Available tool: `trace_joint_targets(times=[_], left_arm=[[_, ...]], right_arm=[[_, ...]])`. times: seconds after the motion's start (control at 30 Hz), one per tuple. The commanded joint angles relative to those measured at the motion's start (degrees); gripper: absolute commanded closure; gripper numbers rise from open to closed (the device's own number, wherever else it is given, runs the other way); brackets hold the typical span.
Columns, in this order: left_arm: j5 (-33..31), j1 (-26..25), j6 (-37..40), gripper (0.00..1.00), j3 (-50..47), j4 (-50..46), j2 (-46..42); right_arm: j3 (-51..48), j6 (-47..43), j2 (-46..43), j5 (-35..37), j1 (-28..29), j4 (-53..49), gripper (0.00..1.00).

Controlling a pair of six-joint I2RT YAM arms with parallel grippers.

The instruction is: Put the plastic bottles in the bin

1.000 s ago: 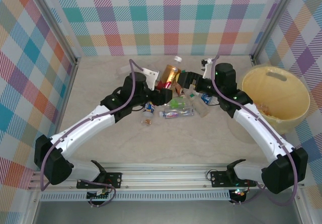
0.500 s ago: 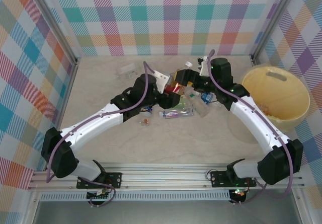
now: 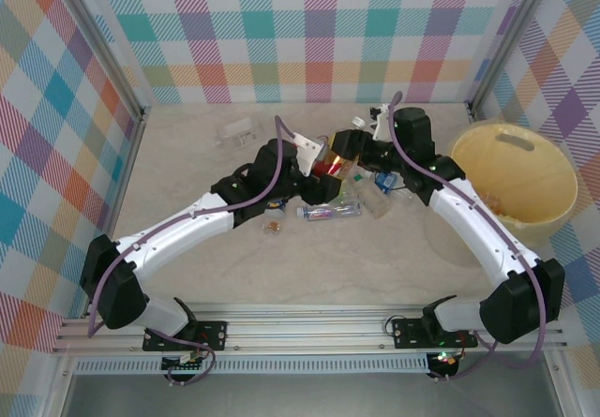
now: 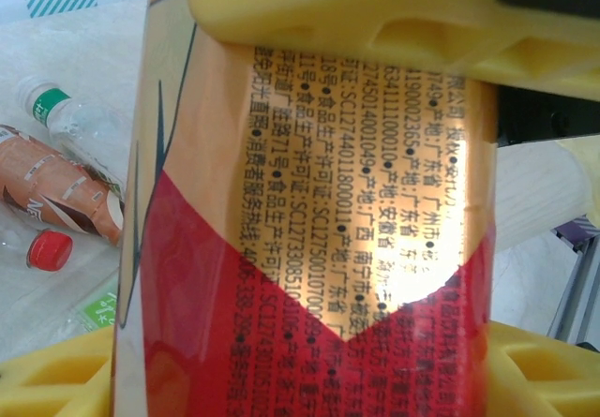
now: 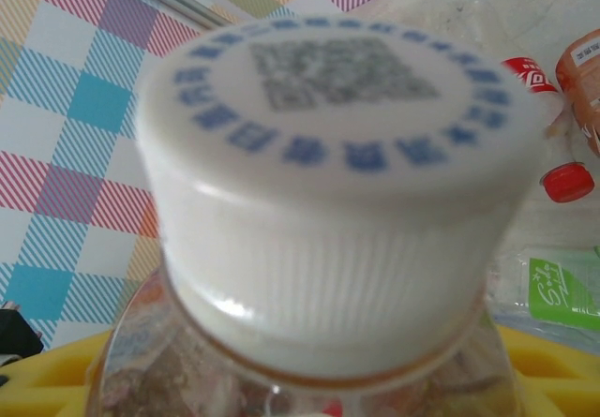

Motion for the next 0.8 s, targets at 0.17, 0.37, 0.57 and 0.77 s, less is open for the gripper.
trace_joint_targets(times=[0.17,0.37,0.57,0.77], left_arm=[[-1.01,-0.87,0.9,0.1,1.22,1.99,-0.8],[-0.92,-0.49,0.63,0.0,-2.03,5.8,-4.84],[-2.15,1.39,-2.38,0.0,-6.78,11.17,-10.1],[-21.1,2.47,-7.26,0.0,-11.0,11.85,-14.65]], right_arm=[[-1.01,-2.15,-2.65,4.45,0.6,-0.03,0.47],[-0.21,-3.93,-3.5,7.28,0.42,-2.21,0.5],[2.04,-8.72,-4.2,11.3,0.18,-6.58,0.51],[3.6,-13.51,-6.55,17.2,-0.54,-10.67,0.51]])
